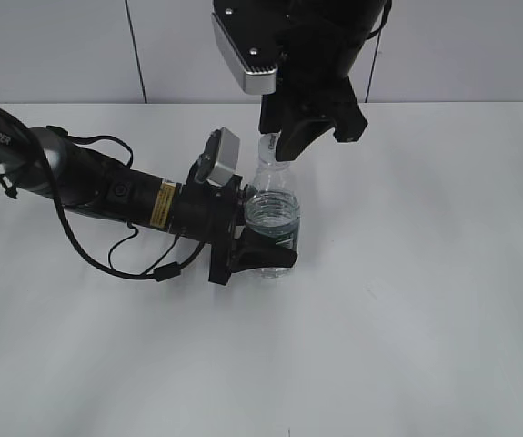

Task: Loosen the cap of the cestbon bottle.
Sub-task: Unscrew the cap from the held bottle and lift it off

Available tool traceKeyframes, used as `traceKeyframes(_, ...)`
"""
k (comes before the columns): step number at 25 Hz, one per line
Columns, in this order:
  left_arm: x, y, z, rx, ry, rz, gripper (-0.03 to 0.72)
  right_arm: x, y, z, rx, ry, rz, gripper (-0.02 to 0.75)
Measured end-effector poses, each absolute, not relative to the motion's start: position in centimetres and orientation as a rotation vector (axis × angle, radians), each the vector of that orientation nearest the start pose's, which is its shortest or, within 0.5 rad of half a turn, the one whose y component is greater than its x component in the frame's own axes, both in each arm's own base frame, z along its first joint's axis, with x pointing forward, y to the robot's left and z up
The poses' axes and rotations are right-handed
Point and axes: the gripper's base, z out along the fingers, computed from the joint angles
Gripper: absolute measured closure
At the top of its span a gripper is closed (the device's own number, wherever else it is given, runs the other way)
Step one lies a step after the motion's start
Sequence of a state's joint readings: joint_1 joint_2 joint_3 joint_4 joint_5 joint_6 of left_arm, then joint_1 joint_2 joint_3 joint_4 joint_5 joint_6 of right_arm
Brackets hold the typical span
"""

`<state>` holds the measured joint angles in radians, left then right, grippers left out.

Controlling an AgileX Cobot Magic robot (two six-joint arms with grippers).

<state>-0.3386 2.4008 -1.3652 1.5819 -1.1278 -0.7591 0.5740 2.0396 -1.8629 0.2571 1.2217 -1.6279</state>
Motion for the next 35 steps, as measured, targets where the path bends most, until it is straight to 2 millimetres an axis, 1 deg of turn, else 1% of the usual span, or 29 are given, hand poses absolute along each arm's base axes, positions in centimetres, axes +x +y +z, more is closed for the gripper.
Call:
traceKeyframes(7, 36.9, -21.7, 6.2, 1.491, 1.5, -1.114, 0.274, 35.5, 25.6, 27.2, -2.443, 1.336, 0.135, 0.427)
traceKeyframes(12, 36.9, -21.7, 6.2, 1.488, 1.502, -1.118, 0.274, 35.4, 25.8, 27.2, -2.421, 1.364, 0.16, 0.353)
traceKeyframes(14, 36.9, -21.7, 6.2, 1.488, 1.502, -1.118, 0.274, 35.4, 25.8, 27.2, -2.411, 1.379, 0.168, 0.336)
traceKeyframes(18, 36.9, -21.7, 6.2, 1.488, 1.502, -1.119, 0.274, 35.4, 25.8, 27.2, -2.385, 1.426, 0.18, 0.329)
traceKeyframes(22, 36.9, -21.7, 6.2, 1.488, 1.502, -1.12, 0.274, 35.6, 25.8, 27.6, -2.325, 1.519, 0.167, 0.328)
traceKeyframes(24, 36.9, -21.7, 6.2, 1.488, 1.502, -1.12, 0.274, 35.8, 25.7, 28.1, -2.282, 1.569, 0.151, 0.328)
traceKeyframes(27, 36.9, -21.7, 6.2, 1.488, 1.502, -1.12, 0.274, 36.1, 25.9, 29.5, -2.172, 1.659, 0.146, 0.328)
traceKeyframes(32, 36.9, -21.7, 6.2, 1.488, 1.502, -1.12, 0.274, 36.6, 25.9, 32.0, -1.873, 1.902, 0.155, 0.328)
traceKeyframes(35, 36.9, -21.7, 6.2, 1.488, 1.502, -1.12, 0.274, 36.8, 25.8, 32.9, -1.708, 2.027, 0.165, 0.328)
